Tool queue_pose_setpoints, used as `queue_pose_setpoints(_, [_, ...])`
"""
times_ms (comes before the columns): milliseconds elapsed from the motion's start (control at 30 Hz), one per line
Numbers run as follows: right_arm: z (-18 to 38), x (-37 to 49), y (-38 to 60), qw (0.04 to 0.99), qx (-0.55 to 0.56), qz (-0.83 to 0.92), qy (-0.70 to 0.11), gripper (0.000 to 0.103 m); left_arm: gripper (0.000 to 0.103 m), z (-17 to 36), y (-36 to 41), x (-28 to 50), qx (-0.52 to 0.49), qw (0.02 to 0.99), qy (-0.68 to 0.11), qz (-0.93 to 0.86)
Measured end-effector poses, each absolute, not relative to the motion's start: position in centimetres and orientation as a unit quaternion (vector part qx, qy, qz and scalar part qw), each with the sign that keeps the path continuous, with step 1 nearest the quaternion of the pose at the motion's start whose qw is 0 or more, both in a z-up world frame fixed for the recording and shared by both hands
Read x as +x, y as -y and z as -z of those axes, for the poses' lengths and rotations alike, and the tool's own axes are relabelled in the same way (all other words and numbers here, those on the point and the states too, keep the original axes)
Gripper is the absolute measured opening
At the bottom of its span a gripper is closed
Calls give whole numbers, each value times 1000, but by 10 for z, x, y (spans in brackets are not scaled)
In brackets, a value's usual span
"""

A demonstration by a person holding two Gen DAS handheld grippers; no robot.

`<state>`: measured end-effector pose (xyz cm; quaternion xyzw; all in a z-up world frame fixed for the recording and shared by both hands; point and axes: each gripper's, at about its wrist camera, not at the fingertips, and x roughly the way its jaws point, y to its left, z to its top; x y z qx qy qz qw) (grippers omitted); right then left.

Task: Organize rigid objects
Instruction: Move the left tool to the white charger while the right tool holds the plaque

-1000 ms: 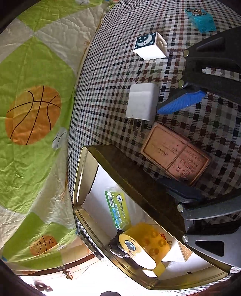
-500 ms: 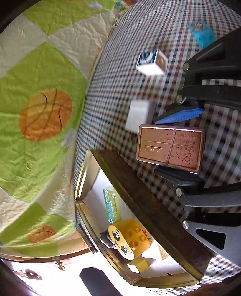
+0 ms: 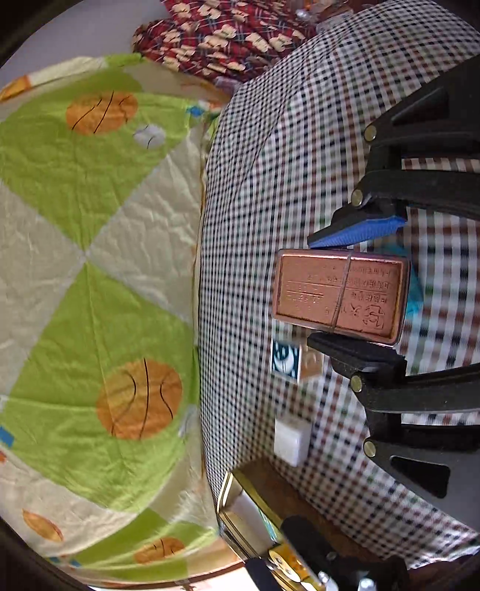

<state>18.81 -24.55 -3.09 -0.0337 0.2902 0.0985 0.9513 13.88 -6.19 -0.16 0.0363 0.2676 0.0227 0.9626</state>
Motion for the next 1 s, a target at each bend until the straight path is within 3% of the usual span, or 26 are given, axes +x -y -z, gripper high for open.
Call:
queue_pose_setpoints(167, [31, 202, 266, 950, -18, -82, -300, 49, 97, 14, 74, 169, 41, 950, -308, -16])
queue_pose_setpoints(433, [33, 216, 282, 946, 5, -81, -314, 47, 73, 40, 77, 204, 21, 926, -377, 7])
queue_pose_setpoints(533, [33, 216, 281, 947, 2, -80, -312, 47, 71, 44, 75, 212, 5, 921, -389, 9])
queue_pose_setpoints(633, [33, 216, 280, 948, -2, -76, -309, 34, 71, 46, 74, 219, 2, 917, -398, 7])
queue_pose_setpoints(933, [36, 220, 287, 944, 14, -74, -320, 35, 74, 49, 71, 230, 0, 909, -416, 5])
queue_pose_setpoints(1000, [37, 221, 295, 944, 37, -73, -320, 40, 74, 50, 74, 233, 6, 909, -417, 12])
